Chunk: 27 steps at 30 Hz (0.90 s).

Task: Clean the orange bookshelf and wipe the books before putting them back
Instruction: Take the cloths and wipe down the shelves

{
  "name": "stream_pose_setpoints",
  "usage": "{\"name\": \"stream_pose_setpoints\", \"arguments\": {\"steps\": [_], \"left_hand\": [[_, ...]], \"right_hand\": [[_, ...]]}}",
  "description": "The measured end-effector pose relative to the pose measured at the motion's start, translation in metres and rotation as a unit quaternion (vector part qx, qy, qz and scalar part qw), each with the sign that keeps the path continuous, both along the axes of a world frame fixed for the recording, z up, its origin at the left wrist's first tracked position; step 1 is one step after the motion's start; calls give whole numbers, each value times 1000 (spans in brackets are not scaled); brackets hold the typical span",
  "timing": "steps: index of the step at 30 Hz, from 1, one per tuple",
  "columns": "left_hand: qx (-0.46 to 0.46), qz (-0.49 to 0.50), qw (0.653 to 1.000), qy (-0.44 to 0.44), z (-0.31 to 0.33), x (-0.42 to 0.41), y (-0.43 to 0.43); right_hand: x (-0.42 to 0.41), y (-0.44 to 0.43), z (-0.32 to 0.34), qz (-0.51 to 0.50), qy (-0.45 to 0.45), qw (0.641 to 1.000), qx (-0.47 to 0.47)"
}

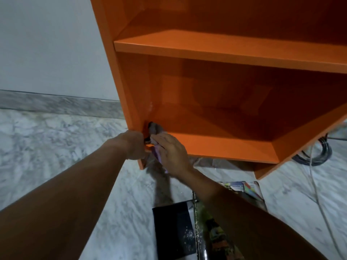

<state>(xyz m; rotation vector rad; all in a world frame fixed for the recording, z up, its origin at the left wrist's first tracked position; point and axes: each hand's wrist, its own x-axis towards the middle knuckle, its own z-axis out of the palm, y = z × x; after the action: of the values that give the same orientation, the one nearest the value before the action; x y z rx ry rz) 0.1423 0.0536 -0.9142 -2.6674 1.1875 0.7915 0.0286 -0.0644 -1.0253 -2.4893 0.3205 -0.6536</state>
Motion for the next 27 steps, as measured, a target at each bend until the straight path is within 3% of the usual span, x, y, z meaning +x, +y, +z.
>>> {"name": "stream_pose_setpoints", "arguments": {"steps": [3,6,8,10,11,13,15,17,19,27], "left_hand": [[-50,63,996,-40,8,-6,19],[-119,128,980,-91,17,-5,26],[-161,166,967,-105,19,-2,26],[-188,182,960,-101,16,1,24],[-197,179,959,-96,13,2,23],[-197,157,963,-94,8,5,24],[-188,127,968,-108,7,11,27],[-189,95,970,-120,7,17,30],[-194,74,971,-118,7,23,31],[-188,62,974,-110,3,28,32]], "right_hand": [[0,16,14,3,-14,988,156],[10,11,36,-86,-72,958,265],[25,-8,47,-182,-113,932,294],[42,-29,58,-213,-173,911,308],[52,-38,61,-196,-192,911,307],[68,-60,59,-176,-141,942,247],[88,-84,39,-187,1,969,159],[110,-96,17,-160,143,968,134],[135,-93,3,-128,214,965,87],[179,-69,-4,-129,138,980,69]]}}
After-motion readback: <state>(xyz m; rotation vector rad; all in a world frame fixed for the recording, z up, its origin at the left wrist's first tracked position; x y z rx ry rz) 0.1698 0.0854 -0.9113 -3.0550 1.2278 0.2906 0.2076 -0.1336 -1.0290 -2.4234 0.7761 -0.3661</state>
